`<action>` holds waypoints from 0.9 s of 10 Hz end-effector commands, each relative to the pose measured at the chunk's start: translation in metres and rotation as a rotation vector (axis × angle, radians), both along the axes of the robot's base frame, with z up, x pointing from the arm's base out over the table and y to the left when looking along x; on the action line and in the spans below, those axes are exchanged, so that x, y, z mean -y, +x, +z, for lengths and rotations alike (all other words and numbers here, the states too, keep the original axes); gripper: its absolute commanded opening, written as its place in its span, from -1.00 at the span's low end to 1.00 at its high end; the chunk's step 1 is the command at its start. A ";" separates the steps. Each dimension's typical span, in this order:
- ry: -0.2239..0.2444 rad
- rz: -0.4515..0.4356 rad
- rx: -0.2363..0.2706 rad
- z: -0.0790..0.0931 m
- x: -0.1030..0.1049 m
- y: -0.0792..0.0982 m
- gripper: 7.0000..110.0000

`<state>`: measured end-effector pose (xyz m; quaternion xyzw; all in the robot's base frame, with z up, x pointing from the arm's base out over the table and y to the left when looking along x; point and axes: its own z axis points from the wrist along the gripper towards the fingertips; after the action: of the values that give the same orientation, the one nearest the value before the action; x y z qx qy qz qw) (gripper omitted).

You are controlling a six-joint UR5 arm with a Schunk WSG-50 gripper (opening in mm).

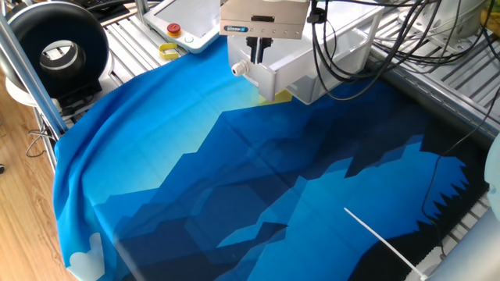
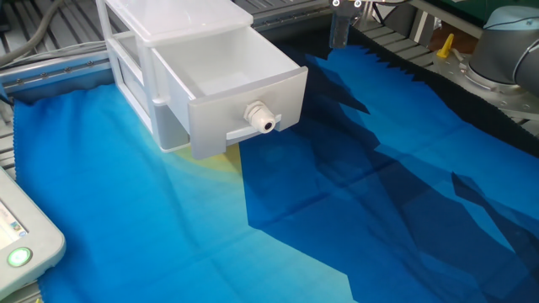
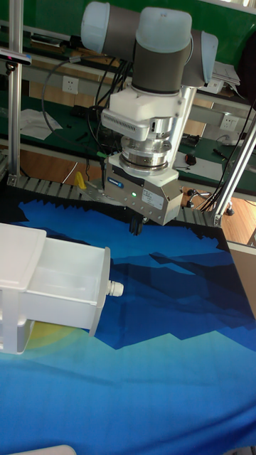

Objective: Grasp the handle and close the drawer

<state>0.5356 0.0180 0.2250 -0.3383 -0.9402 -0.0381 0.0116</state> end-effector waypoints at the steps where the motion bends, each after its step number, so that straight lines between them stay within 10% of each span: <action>1: 0.039 -0.013 0.005 0.003 -0.009 0.001 -1.00; 9: 0.012 -0.002 -0.004 0.002 -0.002 -0.002 -1.00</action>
<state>0.5328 0.0194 0.2257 -0.3379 -0.9402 -0.0404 0.0159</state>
